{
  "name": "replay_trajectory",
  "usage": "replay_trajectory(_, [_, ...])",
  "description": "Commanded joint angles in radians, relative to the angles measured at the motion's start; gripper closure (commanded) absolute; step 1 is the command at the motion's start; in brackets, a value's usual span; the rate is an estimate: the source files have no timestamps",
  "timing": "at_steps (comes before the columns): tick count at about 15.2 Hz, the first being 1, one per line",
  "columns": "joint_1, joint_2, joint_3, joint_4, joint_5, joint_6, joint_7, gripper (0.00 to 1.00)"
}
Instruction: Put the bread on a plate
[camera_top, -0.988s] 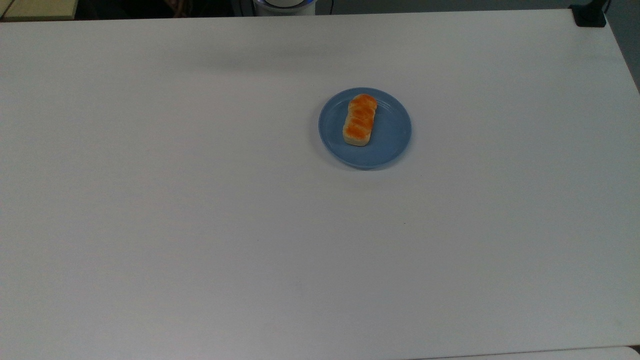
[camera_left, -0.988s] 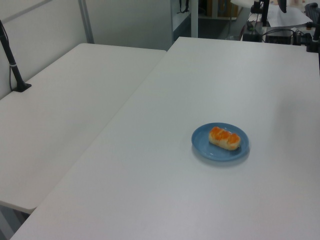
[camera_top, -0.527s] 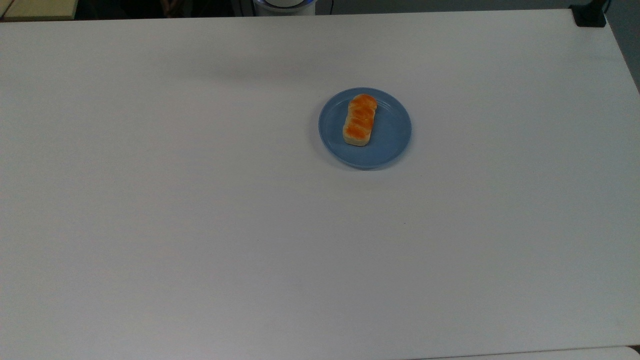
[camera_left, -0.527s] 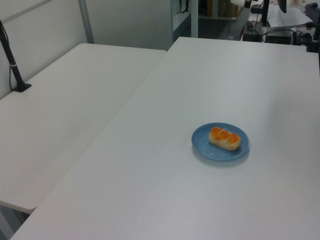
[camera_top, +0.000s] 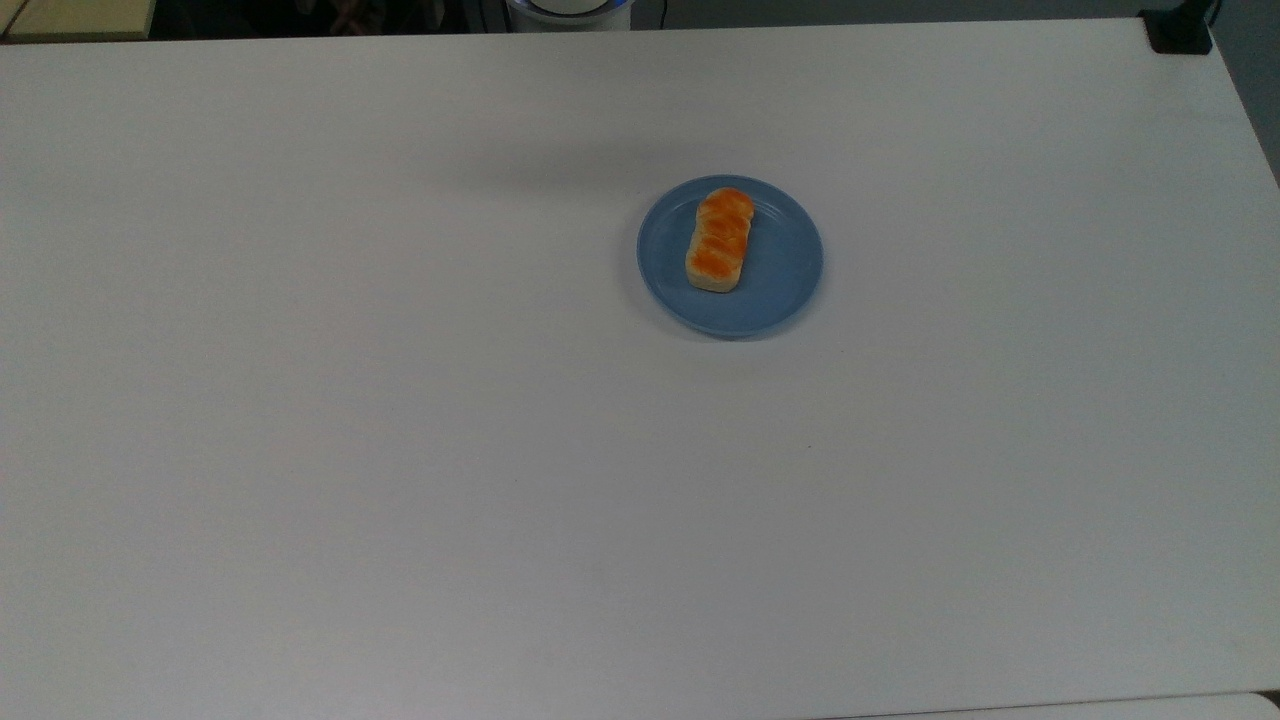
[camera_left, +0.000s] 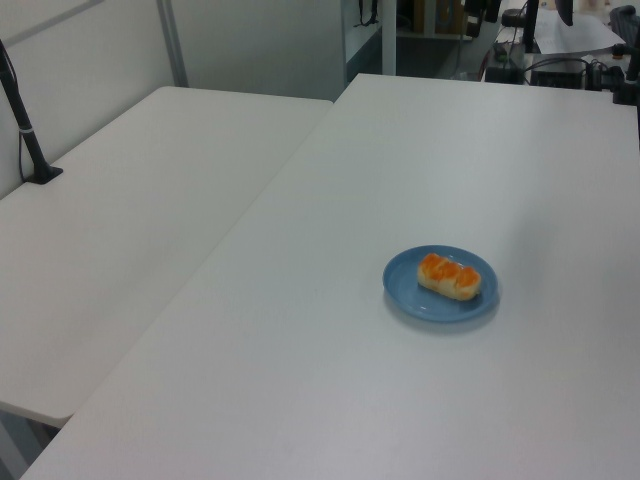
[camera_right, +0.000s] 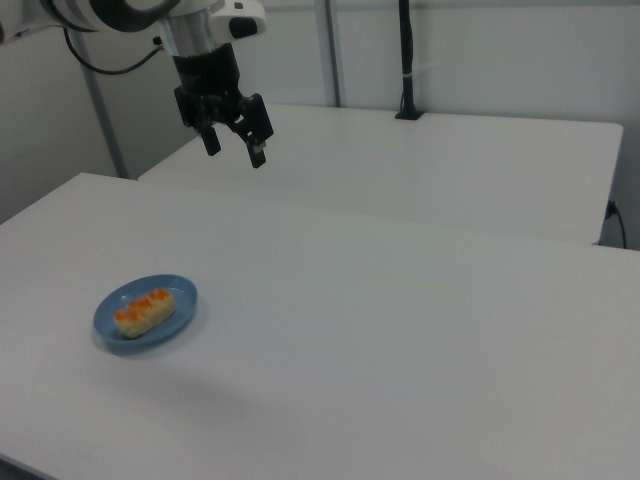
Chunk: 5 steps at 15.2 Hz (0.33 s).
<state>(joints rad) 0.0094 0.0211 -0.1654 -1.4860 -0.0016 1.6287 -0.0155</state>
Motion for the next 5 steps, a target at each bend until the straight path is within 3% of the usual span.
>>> replay_trajectory(1, [-0.002, -0.017, 0.009, -0.030, 0.012, 0.023, 0.017, 0.03])
replay_trajectory(5, [0.001, -0.015, 0.009, -0.031, 0.012, 0.026, 0.017, 0.03])
